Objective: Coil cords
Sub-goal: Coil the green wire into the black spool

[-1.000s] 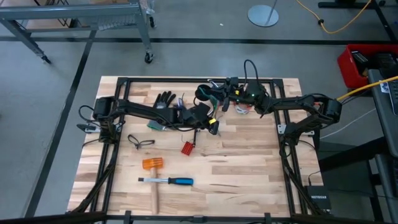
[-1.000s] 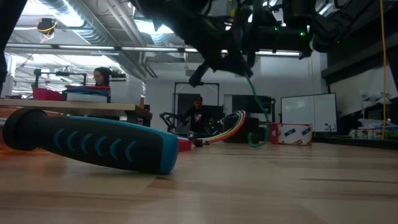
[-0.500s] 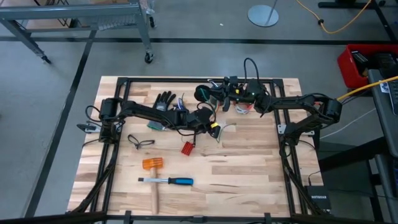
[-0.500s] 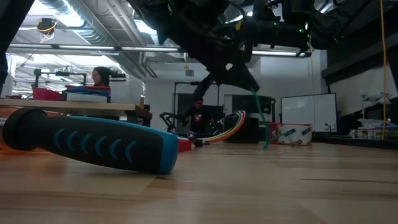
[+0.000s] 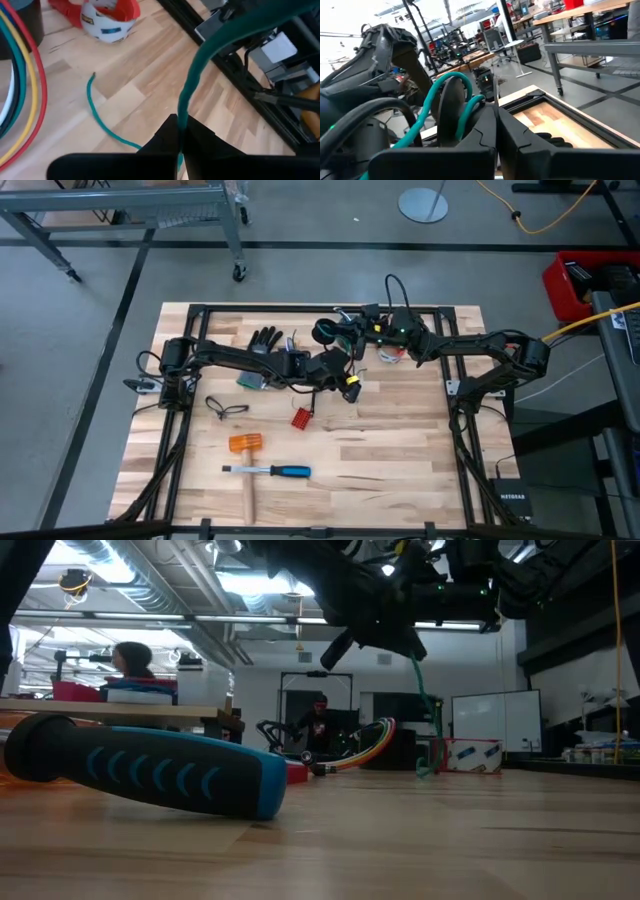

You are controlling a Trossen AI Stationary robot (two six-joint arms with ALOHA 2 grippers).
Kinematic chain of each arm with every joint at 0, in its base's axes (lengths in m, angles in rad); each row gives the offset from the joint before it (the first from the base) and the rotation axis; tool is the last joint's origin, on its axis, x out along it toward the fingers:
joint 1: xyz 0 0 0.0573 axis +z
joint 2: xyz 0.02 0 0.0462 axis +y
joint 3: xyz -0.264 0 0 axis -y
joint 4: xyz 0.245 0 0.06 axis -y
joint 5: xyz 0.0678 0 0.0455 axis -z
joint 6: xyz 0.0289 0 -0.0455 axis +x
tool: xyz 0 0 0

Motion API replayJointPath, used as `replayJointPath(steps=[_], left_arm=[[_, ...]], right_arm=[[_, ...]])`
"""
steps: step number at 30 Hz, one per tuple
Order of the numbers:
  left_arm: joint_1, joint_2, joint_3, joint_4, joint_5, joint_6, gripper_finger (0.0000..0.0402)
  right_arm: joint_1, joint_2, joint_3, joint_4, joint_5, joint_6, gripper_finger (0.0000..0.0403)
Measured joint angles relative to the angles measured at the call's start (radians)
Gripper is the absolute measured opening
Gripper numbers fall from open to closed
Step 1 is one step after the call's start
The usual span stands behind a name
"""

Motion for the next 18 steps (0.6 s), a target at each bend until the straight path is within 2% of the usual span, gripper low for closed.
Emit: replayJointPath(steps=[6, 18], left_arm=[[0.01, 0.0, 0.0, -0.019, -0.006, 0.019, 0.0], [0.006, 0.002, 0.0, -0.017, -0.016, 0.017, 0.0]], right_arm=[[0.006, 0.0, 0.0, -0.04, -0.073, 0.0, 0.0001], [0.019, -0.001, 0.002, -0.138, -0.082, -0.063, 0.0001]])
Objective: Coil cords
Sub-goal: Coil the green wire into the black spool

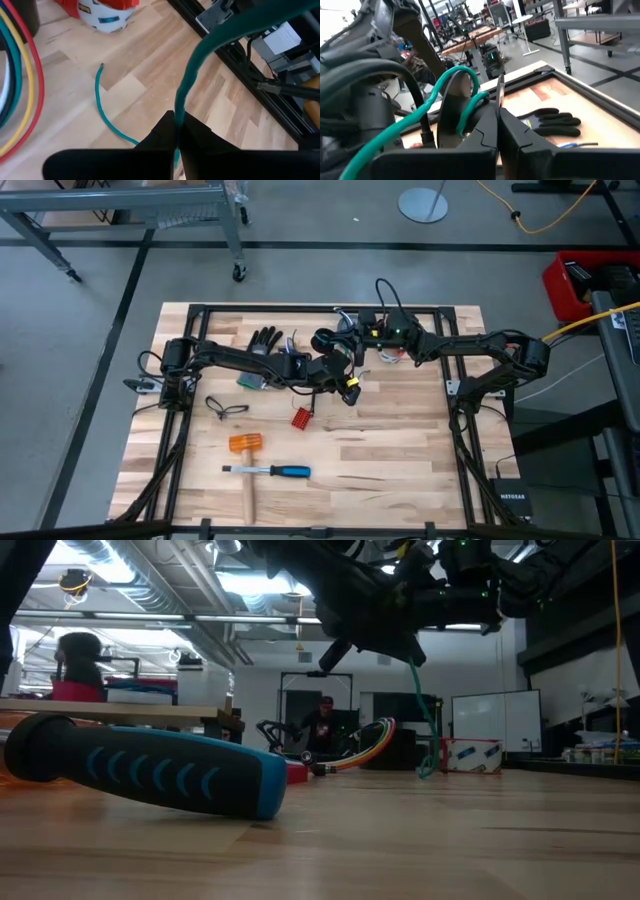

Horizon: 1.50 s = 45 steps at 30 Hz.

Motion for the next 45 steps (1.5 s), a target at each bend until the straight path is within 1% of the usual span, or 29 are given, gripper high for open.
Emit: replayJointPath(steps=[10, 18, 24, 31, 35, 42, 45], left_arm=[[0.0, 0.0, 0.0, -0.015, 0.007, 0.001, 0.0], [0.002, -0.002, 0.001, -0.022, 0.023, -0.022, 0.0], [0.002, -0.003, 0.003, -0.038, 0.018, -0.025, 0.0], [0.0, -0.006, 0.003, -0.037, 0.016, -0.022, 0.0], [-0.006, -0.007, 0.004, -0.038, 0.01, -0.022, 0.0], [-0.034, -0.007, 0.002, -0.046, -0.002, 0.019, 0.0], [-0.046, -0.007, 0.002, -0.047, -0.029, 0.025, 0.0]], right_arm=[[0.0, -0.002, 0.0, -0.068, -0.03, -0.042, 0.0001], [0.001, 0.0, -0.001, -0.168, -0.041, -0.096, 0.0001], [0.0, 0.003, -0.004, -0.09, -0.063, -0.092, 0.0001], [0.0, 0.004, 0.009, -0.075, -0.1, -0.092, 0.0001], [0.0, 0.004, 0.009, -0.049, -0.083, -0.086, 0.0001], [0.002, 0.004, 0.009, -0.029, -0.011, -0.063, 0.0001], [0.002, 0.003, 0.011, -0.024, -0.002, -0.062, 0.0001]])
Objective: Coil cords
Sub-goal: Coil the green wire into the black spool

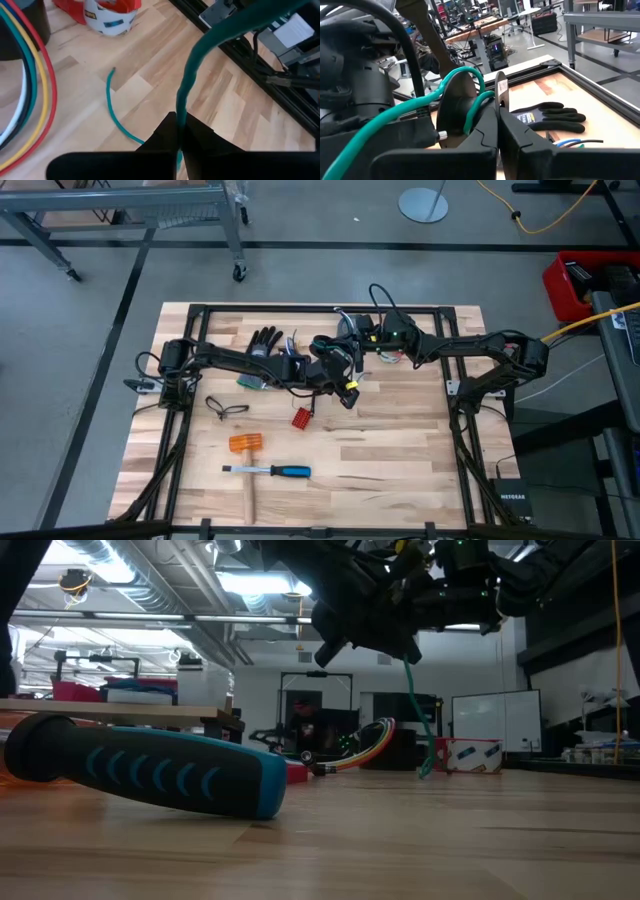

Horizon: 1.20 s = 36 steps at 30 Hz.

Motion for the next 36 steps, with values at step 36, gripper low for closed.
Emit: replayJointPath(steps=[36], left_arm=[[-0.05, -0.304, -0.001, -0.24, -0.225, 0.02, 0.0]], right_arm=[[-0.008, -0.003, 0.003, -0.123, -0.068, -0.03, 0.0001]])
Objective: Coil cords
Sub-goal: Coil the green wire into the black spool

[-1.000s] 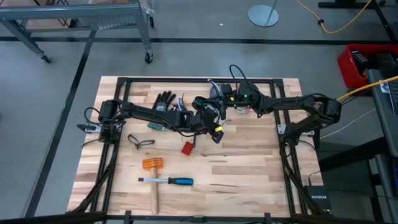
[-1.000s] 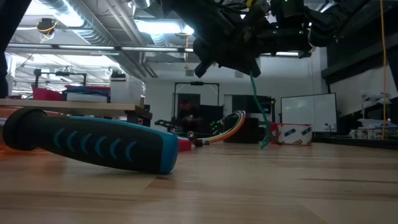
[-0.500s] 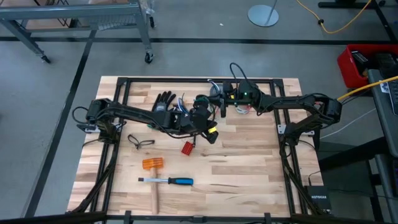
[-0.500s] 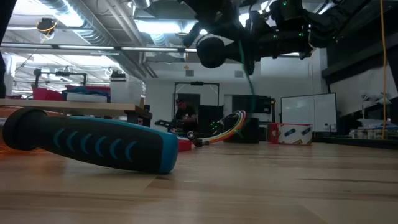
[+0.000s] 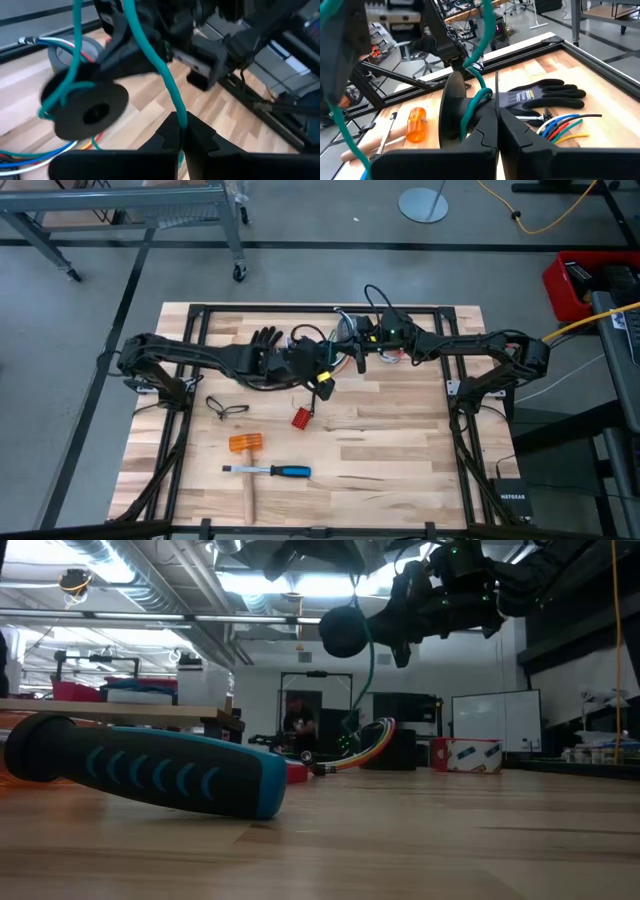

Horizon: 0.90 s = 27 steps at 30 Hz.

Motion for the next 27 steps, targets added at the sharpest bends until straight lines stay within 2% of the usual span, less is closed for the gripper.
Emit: replayJointPath(steps=[6, 16, 22, 27], left_arm=[[0.021, 0.025, 0.0, 0.044, 0.05, -0.015, 0.0], [0.017, 0.095, 0.0, 0.033, 0.145, -0.076, 0.0], [-0.009, 0.1, 0.0, -0.055, 0.135, -0.12, 0.0], [-0.051, 0.1, 0.0, -0.204, 0.016, -0.176, 0.0]], right_arm=[[0.0, 0.0, 0.0, 0.038, 0.076, 0.053, 0.0001], [-0.001, 0.001, 0.0, 0.202, 0.128, 0.104, 0.0001], [-0.001, 0.001, 0.0, 0.274, 0.13, 0.131, 0.0001], [-0.015, 0.001, 0.0, 0.327, 0.078, 0.157, 0.0001]])
